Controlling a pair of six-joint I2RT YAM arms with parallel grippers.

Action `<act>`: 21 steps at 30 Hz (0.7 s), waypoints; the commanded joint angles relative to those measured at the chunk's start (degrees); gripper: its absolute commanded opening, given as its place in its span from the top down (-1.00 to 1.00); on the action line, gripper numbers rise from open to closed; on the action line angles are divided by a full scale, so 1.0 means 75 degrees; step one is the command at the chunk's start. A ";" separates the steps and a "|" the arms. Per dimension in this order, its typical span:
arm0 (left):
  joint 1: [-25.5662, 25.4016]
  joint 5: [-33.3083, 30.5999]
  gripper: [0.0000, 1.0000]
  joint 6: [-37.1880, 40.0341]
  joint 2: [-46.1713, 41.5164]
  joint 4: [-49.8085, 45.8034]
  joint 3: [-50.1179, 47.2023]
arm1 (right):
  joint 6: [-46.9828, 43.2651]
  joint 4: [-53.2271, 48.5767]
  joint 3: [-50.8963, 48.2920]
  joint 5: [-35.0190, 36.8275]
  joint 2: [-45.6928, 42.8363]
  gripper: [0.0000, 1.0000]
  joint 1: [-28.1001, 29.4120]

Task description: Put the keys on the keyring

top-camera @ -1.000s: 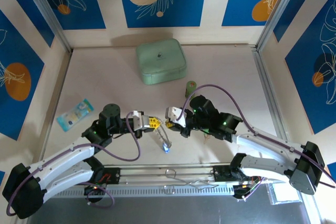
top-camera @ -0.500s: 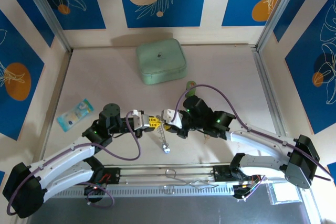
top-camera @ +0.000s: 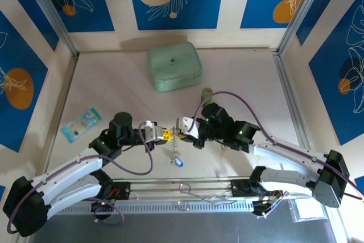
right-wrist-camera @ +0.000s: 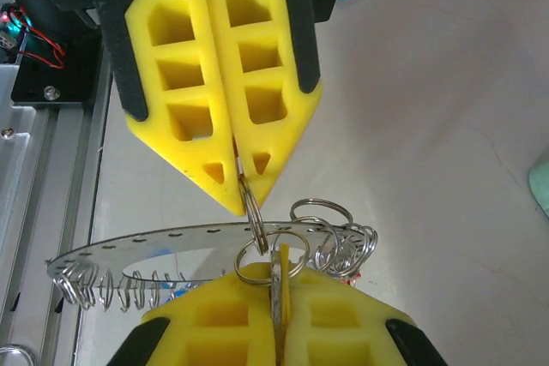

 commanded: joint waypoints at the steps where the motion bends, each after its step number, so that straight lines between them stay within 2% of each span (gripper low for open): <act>1: -0.0044 -0.0007 1.00 0.0303 -0.0045 -0.0361 0.0304 | -0.0144 -0.0009 0.0245 0.0103 -0.0163 1.00 -0.0019; 8: -0.0045 -0.0111 0.99 0.0311 -0.0033 -0.0394 0.0305 | -0.0256 -0.0205 0.0331 0.0216 -0.0198 1.00 -0.0030; 10: -0.0044 -0.0193 0.63 0.0231 -0.0061 -0.0272 0.0263 | -0.0295 -0.0252 0.0401 0.0239 -0.0233 1.00 -0.0031; 13: -0.0044 -0.0349 0.32 -0.0003 -0.0204 0.0175 0.0088 | -0.0415 -0.0345 0.0519 0.0306 -0.0318 1.00 -0.0040; 15: -0.0045 -0.0584 0.20 -0.0195 -0.0387 0.0524 -0.0071 | -0.0510 -0.0466 0.0643 0.0367 -0.0345 1.00 -0.0064; 18: -0.0045 -0.1539 0.11 -0.0786 -0.0843 0.1213 -0.0337 | -0.0682 -0.0666 0.0812 0.0498 -0.0316 1.00 -0.0112; 21: -0.0044 -0.3397 -0.07 -0.1549 -0.1541 0.1747 -0.0597 | -0.0701 -0.0699 0.0981 0.0418 -0.0178 1.00 -0.0152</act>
